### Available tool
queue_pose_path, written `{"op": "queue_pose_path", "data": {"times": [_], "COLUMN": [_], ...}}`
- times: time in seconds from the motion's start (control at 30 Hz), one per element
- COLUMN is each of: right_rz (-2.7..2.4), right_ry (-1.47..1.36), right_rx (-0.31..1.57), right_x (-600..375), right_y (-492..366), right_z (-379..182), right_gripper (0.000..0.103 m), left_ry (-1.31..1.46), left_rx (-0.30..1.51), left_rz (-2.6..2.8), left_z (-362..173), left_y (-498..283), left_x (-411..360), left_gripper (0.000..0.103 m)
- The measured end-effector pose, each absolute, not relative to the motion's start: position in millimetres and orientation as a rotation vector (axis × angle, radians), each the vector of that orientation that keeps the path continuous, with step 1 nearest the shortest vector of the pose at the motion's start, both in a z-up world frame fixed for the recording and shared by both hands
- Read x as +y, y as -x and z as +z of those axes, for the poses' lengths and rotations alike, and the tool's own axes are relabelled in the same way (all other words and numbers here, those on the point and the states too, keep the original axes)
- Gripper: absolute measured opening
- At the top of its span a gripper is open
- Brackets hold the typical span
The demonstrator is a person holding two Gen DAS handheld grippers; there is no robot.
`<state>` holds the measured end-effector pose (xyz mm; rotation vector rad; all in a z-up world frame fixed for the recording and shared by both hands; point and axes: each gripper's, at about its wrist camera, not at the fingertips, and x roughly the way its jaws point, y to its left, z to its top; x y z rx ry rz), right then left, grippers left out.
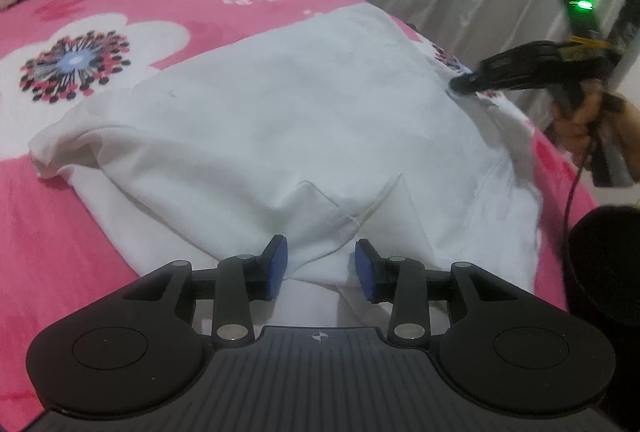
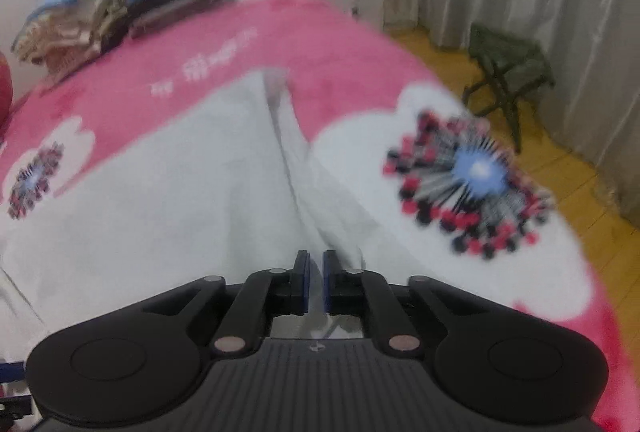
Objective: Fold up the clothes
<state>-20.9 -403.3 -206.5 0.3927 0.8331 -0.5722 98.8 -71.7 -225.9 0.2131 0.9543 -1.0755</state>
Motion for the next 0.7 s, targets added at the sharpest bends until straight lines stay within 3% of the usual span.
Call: {"op": "queue_pose_path", "data": {"times": [0.13,0.3,0.57,0.63,0.7], "right_rz": [-0.528,-0.307,0.066,0.069,0.055], "right_ry": [-0.323,-0.294,-0.147,-0.032,0.076], "right_rx": [0.751,0.716,0.887,0.864,0.819], "right_x": [-371.3,-307.0,-172.8,-153.2,-139.0], "right_y": [35.5,36.3,19.2,17.1,13.3], "right_z": [-165.5,-141.7,-191.2,-195.2,-194.4], "right_gripper": [0.015,0.035,0.05,0.051,0.058], "left_ry": [-0.156,0.009,0.203,0.256,0.334], "left_rx": [0.945,0.909,1.067,1.103,1.154], "left_rz": [-1.135,-1.114,-0.812,-0.785,-0.787], "left_z": [-199.9,-176.3,-210.3,-219.3,-229.2], "left_y": [-108.3,-139.2,-194.0,-201.2,-208.2], "left_x": [-59.3,-24.9,16.0,19.6,20.8], "left_gripper": [0.038,0.048,0.048,0.048,0.048]}}
